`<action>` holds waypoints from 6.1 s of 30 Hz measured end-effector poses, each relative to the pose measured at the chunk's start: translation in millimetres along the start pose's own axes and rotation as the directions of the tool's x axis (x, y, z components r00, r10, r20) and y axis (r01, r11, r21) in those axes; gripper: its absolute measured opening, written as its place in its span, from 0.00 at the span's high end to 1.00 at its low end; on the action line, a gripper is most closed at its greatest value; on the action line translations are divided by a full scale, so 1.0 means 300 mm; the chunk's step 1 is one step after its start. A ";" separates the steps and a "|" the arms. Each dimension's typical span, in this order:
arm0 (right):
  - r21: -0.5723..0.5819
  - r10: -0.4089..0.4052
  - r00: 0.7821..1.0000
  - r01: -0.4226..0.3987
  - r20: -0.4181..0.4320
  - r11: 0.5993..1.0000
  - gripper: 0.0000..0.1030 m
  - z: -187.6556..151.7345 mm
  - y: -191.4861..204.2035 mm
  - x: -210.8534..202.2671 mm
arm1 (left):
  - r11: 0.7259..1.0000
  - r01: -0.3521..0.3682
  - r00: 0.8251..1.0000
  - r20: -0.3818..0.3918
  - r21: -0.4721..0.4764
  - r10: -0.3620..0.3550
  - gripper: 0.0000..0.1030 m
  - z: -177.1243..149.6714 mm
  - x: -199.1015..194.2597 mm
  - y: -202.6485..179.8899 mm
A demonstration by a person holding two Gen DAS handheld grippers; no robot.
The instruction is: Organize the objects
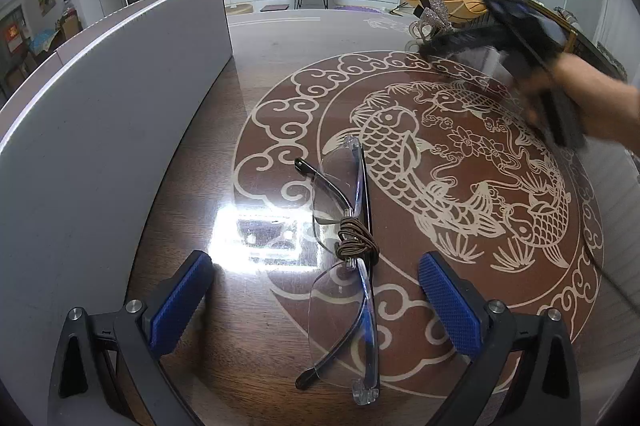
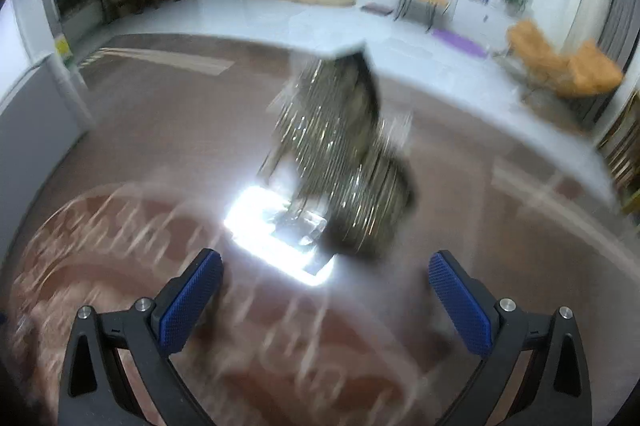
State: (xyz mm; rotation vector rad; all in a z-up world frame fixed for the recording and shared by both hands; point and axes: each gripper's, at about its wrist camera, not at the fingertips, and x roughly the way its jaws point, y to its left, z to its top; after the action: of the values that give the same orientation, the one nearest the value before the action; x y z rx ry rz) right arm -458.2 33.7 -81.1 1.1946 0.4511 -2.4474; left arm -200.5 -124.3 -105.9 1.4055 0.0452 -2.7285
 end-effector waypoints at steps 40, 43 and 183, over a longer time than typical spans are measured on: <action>0.279 0.019 1.000 -0.025 0.024 0.960 0.03 -0.963 0.222 -0.935 | 1.000 0.001 1.000 -0.001 0.001 -0.001 0.00 0.006 0.006 -0.002; 0.212 0.013 1.000 -0.012 -0.002 0.977 0.01 -1.015 0.255 -0.907 | 1.000 0.001 1.000 -0.001 0.001 -0.001 0.00 0.006 0.006 -0.002; 0.210 0.120 0.983 -0.090 -0.135 0.974 0.49 -0.756 0.199 -0.810 | 0.965 0.260 0.965 -0.014 -0.016 -0.261 0.79 -0.066 -0.201 -0.038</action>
State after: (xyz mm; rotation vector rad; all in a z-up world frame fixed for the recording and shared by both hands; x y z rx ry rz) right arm -138.5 128.2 -26.9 1.4506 0.1737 -2.3679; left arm -150.3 -108.6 -68.4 1.5169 0.2692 -2.9154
